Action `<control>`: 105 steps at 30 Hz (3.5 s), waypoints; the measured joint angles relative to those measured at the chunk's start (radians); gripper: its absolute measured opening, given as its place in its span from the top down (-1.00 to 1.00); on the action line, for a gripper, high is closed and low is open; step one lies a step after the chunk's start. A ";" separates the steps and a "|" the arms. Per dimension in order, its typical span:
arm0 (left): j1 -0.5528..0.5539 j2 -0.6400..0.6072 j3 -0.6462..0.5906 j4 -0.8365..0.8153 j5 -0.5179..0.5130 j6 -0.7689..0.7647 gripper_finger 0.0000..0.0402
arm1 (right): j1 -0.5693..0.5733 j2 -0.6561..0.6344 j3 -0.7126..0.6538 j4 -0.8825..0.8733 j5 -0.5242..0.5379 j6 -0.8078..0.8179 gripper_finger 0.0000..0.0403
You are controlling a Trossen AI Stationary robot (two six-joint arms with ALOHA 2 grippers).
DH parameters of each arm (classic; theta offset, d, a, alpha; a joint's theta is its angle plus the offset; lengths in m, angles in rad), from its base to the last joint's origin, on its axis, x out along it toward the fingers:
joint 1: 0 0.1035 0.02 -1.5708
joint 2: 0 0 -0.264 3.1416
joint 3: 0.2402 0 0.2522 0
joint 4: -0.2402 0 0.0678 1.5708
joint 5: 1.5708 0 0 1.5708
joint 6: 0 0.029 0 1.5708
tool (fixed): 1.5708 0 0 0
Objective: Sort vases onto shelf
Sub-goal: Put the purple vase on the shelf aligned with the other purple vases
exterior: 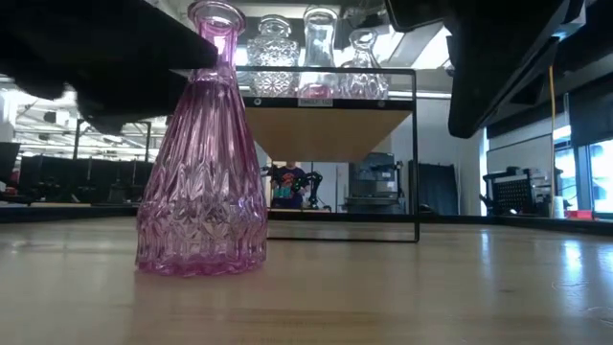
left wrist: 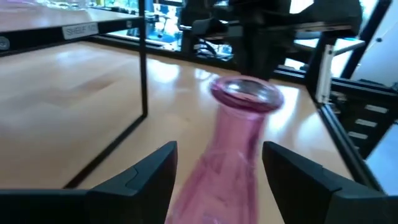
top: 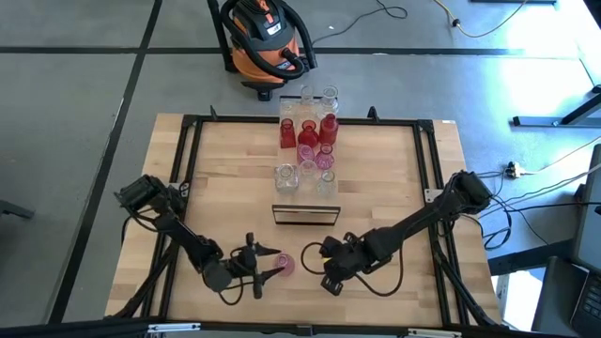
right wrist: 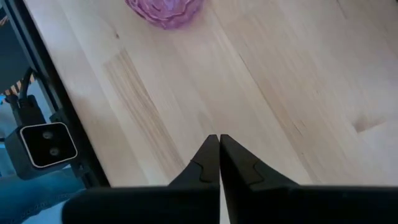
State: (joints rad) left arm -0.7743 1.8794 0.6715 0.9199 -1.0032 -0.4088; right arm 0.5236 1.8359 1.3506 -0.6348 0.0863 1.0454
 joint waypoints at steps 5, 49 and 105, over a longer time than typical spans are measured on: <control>0.063 0.000 0.000 0.003 0.051 0.003 -0.13 | 0.000 0.000 0.000 -0.016 -0.019 0.015 1.00; -0.112 -0.229 -0.114 0.162 -0.573 0.236 0.51 | 0.028 -0.054 0.000 -0.217 0.012 0.005 1.00; 1.145 -0.864 -0.084 -0.507 1.069 0.363 0.51 | -0.153 -0.466 -0.004 -0.489 0.471 0.132 1.00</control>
State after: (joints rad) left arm 0.3711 1.0157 0.5877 0.4129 0.0656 -0.0456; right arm 0.3702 1.3701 1.3468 -1.1236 0.5575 1.1774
